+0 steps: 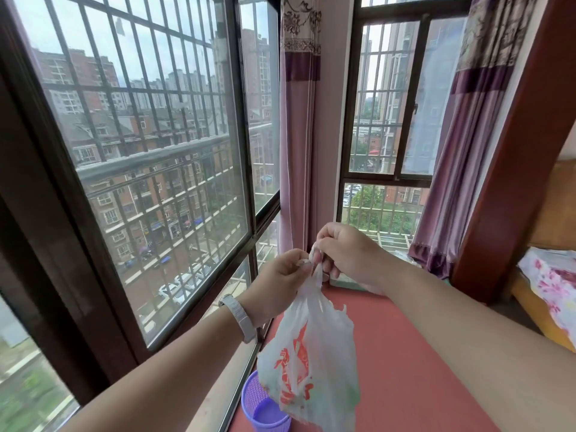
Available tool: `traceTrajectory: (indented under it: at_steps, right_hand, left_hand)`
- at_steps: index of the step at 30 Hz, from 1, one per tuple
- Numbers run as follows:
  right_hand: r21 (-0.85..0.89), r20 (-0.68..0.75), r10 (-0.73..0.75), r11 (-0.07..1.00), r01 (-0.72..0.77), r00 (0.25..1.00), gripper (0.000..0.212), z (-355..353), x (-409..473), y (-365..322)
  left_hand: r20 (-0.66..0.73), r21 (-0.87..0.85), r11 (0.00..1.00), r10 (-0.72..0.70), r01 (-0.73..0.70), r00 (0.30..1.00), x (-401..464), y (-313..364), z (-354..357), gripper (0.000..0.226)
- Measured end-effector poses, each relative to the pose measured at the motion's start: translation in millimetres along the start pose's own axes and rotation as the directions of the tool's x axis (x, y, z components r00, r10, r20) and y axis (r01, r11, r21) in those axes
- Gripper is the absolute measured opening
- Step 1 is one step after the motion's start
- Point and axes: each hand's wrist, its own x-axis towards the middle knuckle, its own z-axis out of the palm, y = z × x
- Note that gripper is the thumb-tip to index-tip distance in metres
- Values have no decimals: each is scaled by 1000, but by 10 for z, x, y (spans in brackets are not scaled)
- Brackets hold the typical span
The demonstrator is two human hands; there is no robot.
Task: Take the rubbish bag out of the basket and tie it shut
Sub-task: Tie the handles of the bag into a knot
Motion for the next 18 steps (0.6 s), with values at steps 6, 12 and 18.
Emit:
traceTrajectory:
  at_steps: [6, 12, 18]
  right_hand:
    - [-214, 74, -42, 975, 57, 996, 12, -107, 5, -145]
    - [-851, 241, 25, 487, 198, 970, 17, -158, 82, -190]
    - [-825, 218, -39, 526, 206, 975, 27, -201, 153, -15]
  left_hand:
    - [25, 447, 879, 172, -165, 985, -12, -11, -8, 37]
    - [32, 767, 630, 152, -121, 988, 53, -42, -68, 37]
    - [83, 27, 975, -220, 218, 972, 51, 69, 54, 26]
